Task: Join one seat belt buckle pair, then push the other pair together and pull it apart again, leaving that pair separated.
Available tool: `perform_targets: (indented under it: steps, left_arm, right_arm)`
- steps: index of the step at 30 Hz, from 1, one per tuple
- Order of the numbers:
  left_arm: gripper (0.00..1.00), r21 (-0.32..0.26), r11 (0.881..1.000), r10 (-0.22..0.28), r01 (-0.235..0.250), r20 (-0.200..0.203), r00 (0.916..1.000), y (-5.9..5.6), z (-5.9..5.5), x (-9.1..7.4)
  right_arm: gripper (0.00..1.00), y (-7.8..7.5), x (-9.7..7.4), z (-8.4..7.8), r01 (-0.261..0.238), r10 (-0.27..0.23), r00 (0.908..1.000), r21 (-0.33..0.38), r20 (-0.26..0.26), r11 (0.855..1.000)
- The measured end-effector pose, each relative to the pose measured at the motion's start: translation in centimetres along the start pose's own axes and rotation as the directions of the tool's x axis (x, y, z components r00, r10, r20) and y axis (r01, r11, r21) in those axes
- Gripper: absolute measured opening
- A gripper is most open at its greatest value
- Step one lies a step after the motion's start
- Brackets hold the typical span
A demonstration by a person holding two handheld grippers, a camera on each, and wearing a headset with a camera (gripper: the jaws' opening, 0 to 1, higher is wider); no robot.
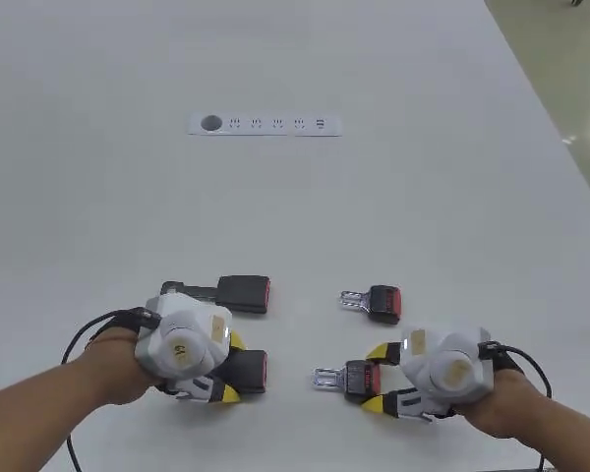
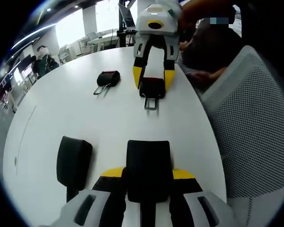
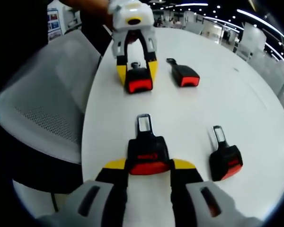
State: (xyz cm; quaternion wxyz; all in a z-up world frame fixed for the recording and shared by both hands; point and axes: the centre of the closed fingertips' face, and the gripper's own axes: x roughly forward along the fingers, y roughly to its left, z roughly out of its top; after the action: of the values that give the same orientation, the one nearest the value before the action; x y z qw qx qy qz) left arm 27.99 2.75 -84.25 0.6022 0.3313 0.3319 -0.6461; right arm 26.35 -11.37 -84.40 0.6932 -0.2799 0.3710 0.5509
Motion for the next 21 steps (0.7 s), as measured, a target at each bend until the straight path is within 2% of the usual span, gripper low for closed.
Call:
perform_targets:
  steps: [8, 10, 13, 21]
  left_arm:
    - [0.36, 0.009, 1.0, -0.004, 0.004, -0.007, 1.0, 0.0, 0.0, 0.0]
    - [0.36, 0.009, 1.0, -0.005, 0.005, -0.009, 0.9999, 0.0, 0.0, 0.0]
    - [0.36, 0.013, 1.0, -0.006, 0.006, -0.011, 0.9999, 0.0, 0.0, 0.0]
    - [0.36, 0.016, 1.0, -0.008, 0.008, -0.013, 0.9999, -0.1, 0.0, -0.1]
  right_arm:
    - [0.34, 0.3, 0.9, 1.5, -0.015, 0.015, 0.9999, 0.002, 0.003, 1.0]
    - [0.34, 0.1, 1.3, 2.3, -0.013, 0.014, 0.9998, -0.022, 0.016, 1.0]
    - [0.34, 0.4, 1.6, 2.6, -0.024, 0.024, 0.9997, -0.006, 0.006, 1.0]
    - [0.34, 0.1, 2.6, 4.2, -0.028, 0.028, 0.9991, -0.01, 0.033, 1.0]
